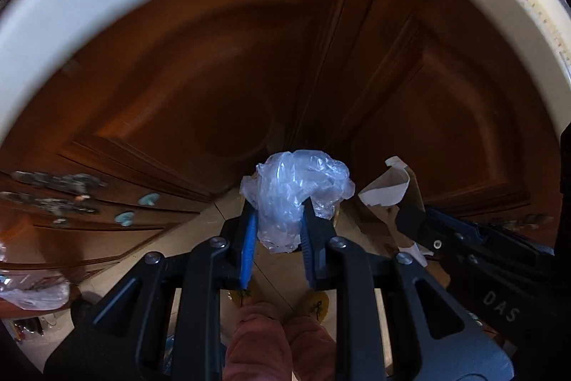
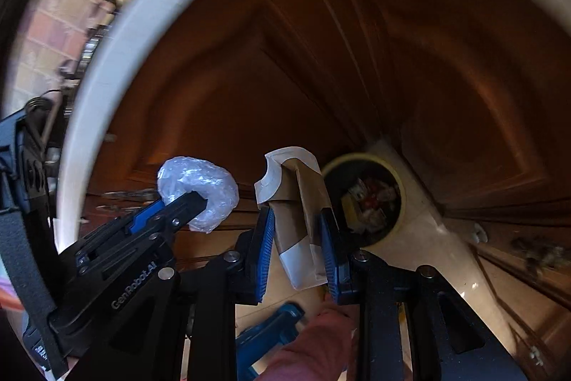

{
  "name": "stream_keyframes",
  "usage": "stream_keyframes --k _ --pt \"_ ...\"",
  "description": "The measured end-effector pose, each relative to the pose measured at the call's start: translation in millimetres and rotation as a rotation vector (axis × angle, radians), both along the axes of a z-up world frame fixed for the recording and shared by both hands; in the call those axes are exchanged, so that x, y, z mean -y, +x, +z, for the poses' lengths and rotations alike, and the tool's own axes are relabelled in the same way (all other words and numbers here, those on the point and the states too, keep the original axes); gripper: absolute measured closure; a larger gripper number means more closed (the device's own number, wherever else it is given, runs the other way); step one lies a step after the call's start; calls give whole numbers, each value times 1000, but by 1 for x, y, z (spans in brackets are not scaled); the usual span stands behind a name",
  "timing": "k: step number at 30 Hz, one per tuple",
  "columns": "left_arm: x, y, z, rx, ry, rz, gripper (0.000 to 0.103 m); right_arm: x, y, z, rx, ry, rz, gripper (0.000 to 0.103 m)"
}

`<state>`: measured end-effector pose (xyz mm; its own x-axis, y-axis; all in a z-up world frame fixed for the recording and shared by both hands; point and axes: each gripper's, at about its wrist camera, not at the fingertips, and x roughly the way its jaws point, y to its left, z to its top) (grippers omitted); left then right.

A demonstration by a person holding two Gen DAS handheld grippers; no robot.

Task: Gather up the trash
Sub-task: 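Lift the plastic bag and paper cup off the counter and carry them down over the bin, then open both grippers to drop the plastic bag and cup into the bin, then raise both tools back up to the counter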

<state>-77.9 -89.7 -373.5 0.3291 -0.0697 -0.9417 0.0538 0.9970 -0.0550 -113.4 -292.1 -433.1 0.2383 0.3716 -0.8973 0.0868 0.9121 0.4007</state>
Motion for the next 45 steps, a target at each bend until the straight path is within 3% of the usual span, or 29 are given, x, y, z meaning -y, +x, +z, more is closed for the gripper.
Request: stream_keyframes --k 8,15,18,20,22,25,32,38,45 --pt "5 20 -107 -66 21 4 84 -1 26 -124 -93 -14 -24 77" --pt "-2 39 -167 -105 20 -5 83 -1 40 -207 -170 13 -41 71" --pt "-1 43 -181 -123 38 -26 70 0 45 -224 -199 4 -38 64" --pt "1 45 -184 -132 54 -45 51 1 45 -227 -203 -6 -38 58" --pt "2 44 -183 -134 68 -58 47 4 44 -228 -206 -13 -47 53" --pt "3 41 -176 -136 69 -66 39 8 45 -221 -207 -13 -59 53" --pt "1 23 -132 -140 80 -100 38 7 34 -169 -169 -34 -57 52" --pt "-4 8 -54 -124 67 -132 38 3 20 -101 -154 -44 -58 52" --pt "-17 3 58 -21 41 -132 38 -6 10 14 -81 -46 -51 52"
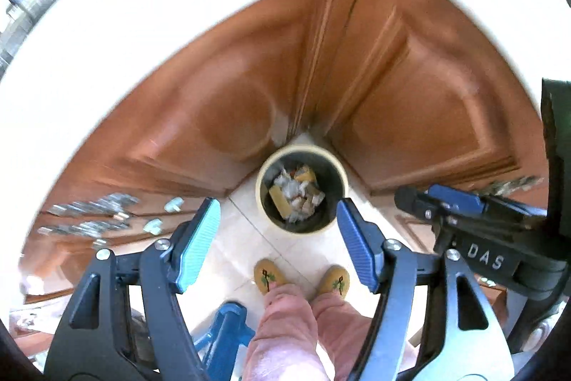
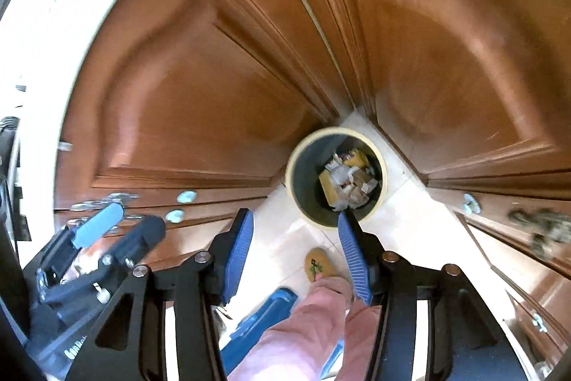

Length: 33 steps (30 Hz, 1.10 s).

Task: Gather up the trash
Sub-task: 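Raise both tools back up to the counter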

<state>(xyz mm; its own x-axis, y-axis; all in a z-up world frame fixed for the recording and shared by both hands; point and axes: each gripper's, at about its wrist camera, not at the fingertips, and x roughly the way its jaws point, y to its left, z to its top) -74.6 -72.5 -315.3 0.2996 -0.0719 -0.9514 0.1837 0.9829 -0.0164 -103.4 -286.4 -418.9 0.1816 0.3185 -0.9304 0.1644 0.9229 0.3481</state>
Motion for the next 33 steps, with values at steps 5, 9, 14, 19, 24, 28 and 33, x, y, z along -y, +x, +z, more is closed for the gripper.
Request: stream_keyframes --k 5,9,14,19,24,28,33 --pt "-15 3 81 125 -11 18 38 -9 -2 84 89 8 19 52" --pt "-27 5 139 209 -36 31 38 -21 -2 143 179 9 29 49" --pt "-36 6 202 313 -52 23 38 -34 0 216 283 8 25 47" --pt "-42 5 260 400 -62 0 37 -39 6 266 354 2 13 47" --pt "-44 10 298 456 -67 -26 37 -43 11 309 433 -6 -4 47" --pt "-45 13 321 503 -71 -49 37 -50 9 342 494 -25 -10 47" --pt "-53 21 341 553 -78 -53 36 -62 18 375 555 -50 -15 44"
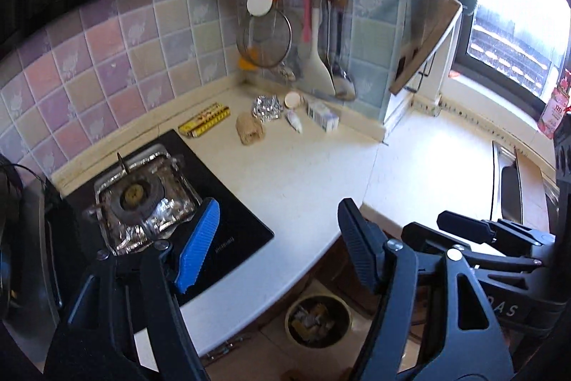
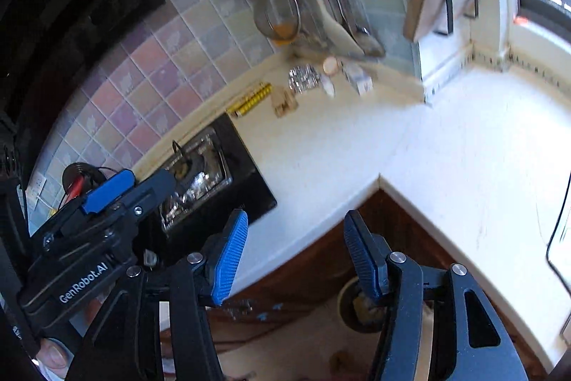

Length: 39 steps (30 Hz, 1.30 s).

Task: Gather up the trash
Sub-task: 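Raise both tools back up to the counter, then move both open grippers toward the bottle and carton on the counter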

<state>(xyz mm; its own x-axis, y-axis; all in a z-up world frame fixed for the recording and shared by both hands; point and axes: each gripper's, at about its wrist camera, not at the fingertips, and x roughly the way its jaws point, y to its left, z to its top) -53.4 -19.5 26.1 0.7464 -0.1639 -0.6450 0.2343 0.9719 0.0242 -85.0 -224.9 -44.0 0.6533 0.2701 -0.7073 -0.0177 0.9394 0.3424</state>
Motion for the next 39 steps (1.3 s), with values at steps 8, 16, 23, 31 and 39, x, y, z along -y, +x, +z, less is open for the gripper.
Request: stream_keyframes --k 8,16,23,31,39 --pt "-16 20 7 32 -23 19 36 -15 18 24 59 -33 -20 42" --pt "-17 53 0 26 -30 66 36 -7 59 14 61 -75 -18 42" --pt "-6 99 -14 4 6 146 36 12 127 -11 37 -91 37 42" --pt "22 160 -31 8 29 238 36 40 212 -47 23 -162 110 42" --pt "37 205 -61 -23 45 298 36 62 272 -90 -27 -176 146 42"
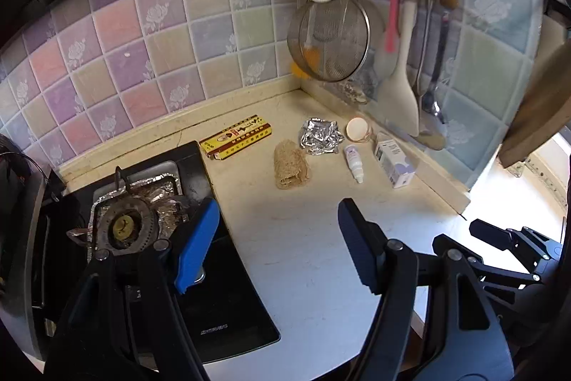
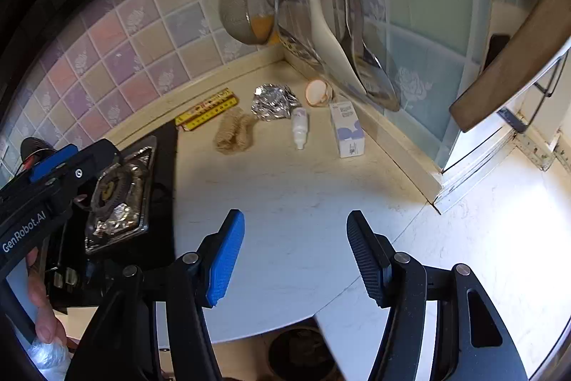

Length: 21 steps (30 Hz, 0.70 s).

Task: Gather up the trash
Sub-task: 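Move both open grippers toward the bottle and carton on the counter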

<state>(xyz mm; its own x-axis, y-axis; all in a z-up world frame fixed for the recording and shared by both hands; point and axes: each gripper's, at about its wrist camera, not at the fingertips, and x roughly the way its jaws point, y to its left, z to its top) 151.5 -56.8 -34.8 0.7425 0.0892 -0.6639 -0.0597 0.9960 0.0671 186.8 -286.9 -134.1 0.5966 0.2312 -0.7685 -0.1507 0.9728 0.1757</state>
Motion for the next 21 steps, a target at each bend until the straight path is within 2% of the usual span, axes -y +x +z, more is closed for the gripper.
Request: stream_keyframes --k 7,15,21 --pt "-3 36 -26 -40 -8 -22 36 -2 35 -27 -27 -19 -29 42" --pt "-13 91 -54 -95 -25 -120 36 -10 75 -42 -4 -45 -144 42" --pt "-25 132 -80 -138 -26 -150 36 -16 118 -60 2 -78 -204 42"
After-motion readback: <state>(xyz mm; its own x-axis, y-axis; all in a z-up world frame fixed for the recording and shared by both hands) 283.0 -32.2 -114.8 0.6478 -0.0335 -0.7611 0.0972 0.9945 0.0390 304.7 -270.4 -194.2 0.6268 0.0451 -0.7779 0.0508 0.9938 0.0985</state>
